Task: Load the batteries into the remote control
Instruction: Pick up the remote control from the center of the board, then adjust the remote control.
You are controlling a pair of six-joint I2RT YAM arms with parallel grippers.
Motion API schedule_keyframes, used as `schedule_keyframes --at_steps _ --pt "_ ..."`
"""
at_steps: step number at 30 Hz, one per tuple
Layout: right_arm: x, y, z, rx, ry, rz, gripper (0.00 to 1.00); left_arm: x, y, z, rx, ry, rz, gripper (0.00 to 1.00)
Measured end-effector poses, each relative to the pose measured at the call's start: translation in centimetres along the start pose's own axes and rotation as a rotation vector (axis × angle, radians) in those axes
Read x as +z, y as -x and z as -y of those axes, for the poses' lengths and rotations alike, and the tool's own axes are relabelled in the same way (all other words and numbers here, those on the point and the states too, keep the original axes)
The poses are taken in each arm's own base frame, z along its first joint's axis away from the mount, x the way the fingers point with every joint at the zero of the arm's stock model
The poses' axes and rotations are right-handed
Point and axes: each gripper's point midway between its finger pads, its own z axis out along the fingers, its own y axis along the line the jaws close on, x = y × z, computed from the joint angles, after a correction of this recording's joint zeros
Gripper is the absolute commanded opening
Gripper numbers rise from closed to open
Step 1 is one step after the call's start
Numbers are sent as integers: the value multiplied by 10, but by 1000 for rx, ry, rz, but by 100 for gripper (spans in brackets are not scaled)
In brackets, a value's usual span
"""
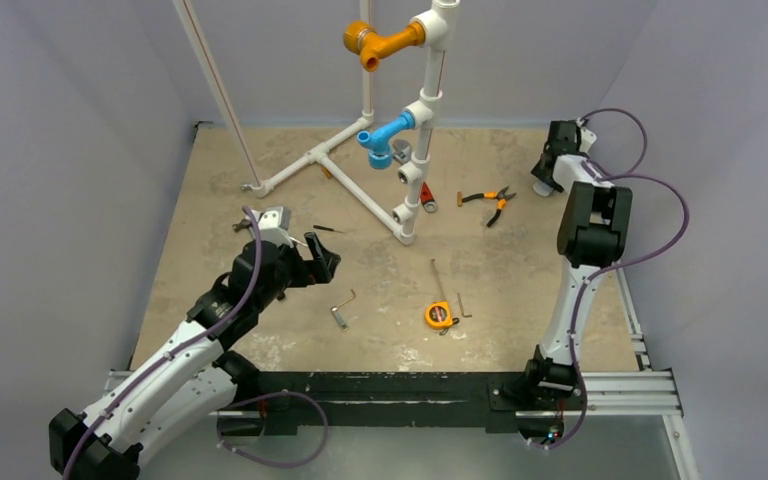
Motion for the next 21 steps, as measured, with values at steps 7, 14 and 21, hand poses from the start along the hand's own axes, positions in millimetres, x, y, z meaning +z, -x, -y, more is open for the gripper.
schedule_keyframes --at_steps 7,14,21 --pt "-39 -27 20 -35 35 -31 2 1 1 -4 -2 20 9 96" --pt "-157 -19 29 -1 232 76 0 5 -1 -7 -18 43 0 95" --pt "-274 -84 0 -50 558 129 0 9 -1 -4 -39 50 -20 95"
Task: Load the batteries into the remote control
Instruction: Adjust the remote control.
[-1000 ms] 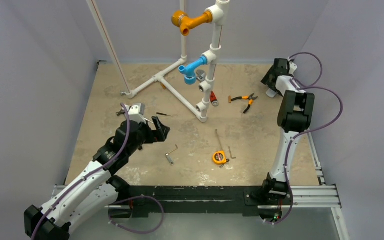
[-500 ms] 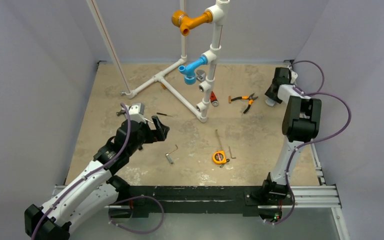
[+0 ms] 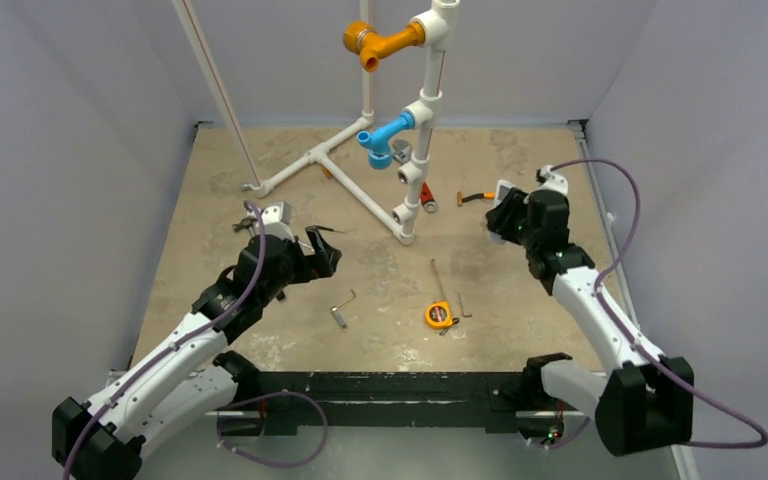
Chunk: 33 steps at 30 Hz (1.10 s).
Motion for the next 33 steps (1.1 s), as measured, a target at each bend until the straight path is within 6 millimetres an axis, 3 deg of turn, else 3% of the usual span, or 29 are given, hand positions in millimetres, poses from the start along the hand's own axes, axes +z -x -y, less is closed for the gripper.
schedule_keyframes --at_steps 3,9,12,16,21,25,33 --pt "-38 -43 -34 -46 158 -56 0 -2 7 6 -17 -15 12 95" --pt "-102 -112 -53 -108 448 -80 0 -10 17 29 -102 -98 14 95" --pt "-128 -139 -73 -164 606 -135 0 -14 26 47 -151 -160 13 95" --pt "-145 -171 -102 -251 745 -229 0 -19 38 70 -193 -249 19 95" --pt "-163 -225 -138 -398 849 -372 1 -19 38 89 -193 -345 -7 95" --pt "-160 -228 -162 -417 869 -352 1 -20 29 97 -185 -410 -32 95" --pt "-158 -190 -214 -370 936 -203 0 -20 17 99 -182 -434 -69 91"
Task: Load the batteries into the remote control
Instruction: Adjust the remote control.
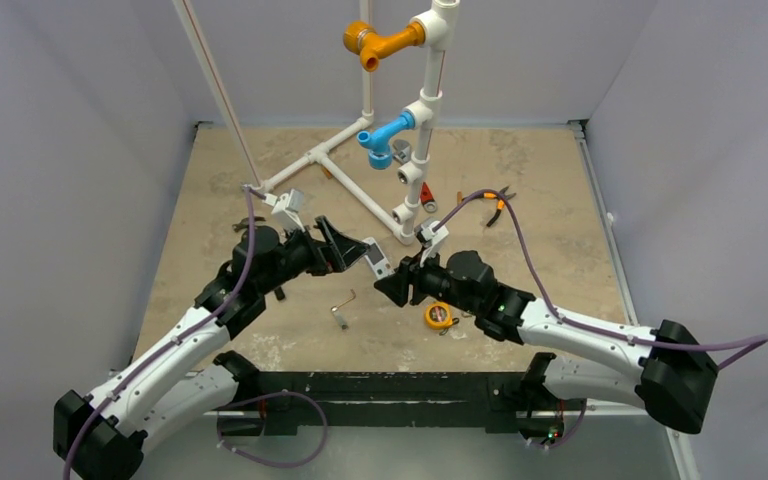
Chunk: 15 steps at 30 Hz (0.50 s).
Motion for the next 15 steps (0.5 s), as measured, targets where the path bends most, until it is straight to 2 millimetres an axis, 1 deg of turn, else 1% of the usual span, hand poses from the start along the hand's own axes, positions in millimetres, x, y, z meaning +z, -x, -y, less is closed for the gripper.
schedule_keyframes --at_steps 4,11,15 --pt "2 14 -7 -16 22 43 2 3 -3 1 -10 -8 -15 82" --pt "7 15 -24 -63 124 47 4 13 -11 0 -46 -31 -45 66" --pt "7 20 -31 -81 158 68 4 15 -16 -2 -64 -35 -62 57"
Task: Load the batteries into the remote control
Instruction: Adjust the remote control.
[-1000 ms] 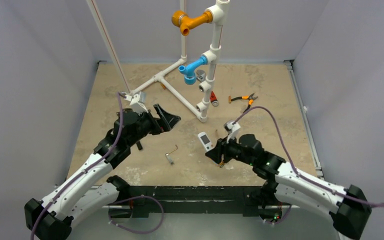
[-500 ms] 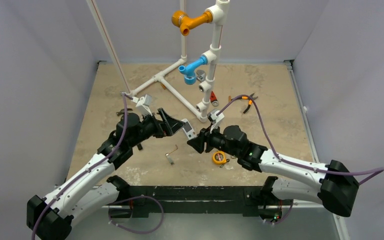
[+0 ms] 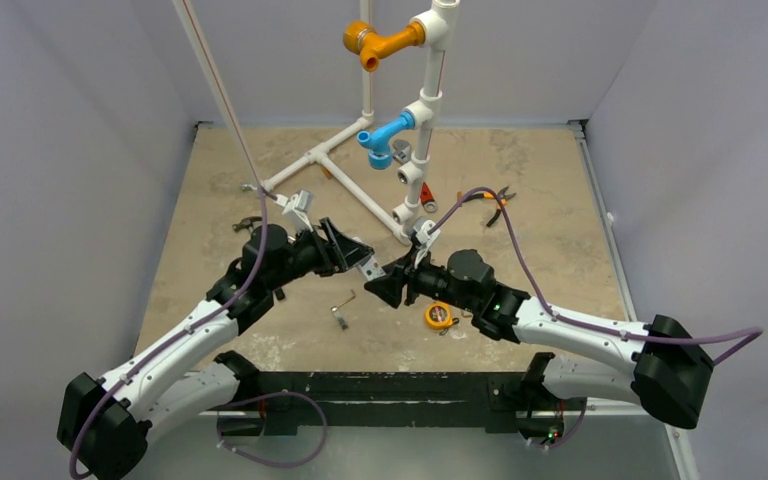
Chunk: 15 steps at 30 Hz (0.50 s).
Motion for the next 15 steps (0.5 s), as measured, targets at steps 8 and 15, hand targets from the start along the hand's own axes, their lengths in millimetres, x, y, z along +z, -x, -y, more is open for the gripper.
schedule_keyframes --at_steps 8,15 --pt "0 1 1 -35 1 6 14 0 3 6 5 -30 11 11" --pt "-2 2 5 -93 -15 10 87 1 0 6 -15 -49 18 0"
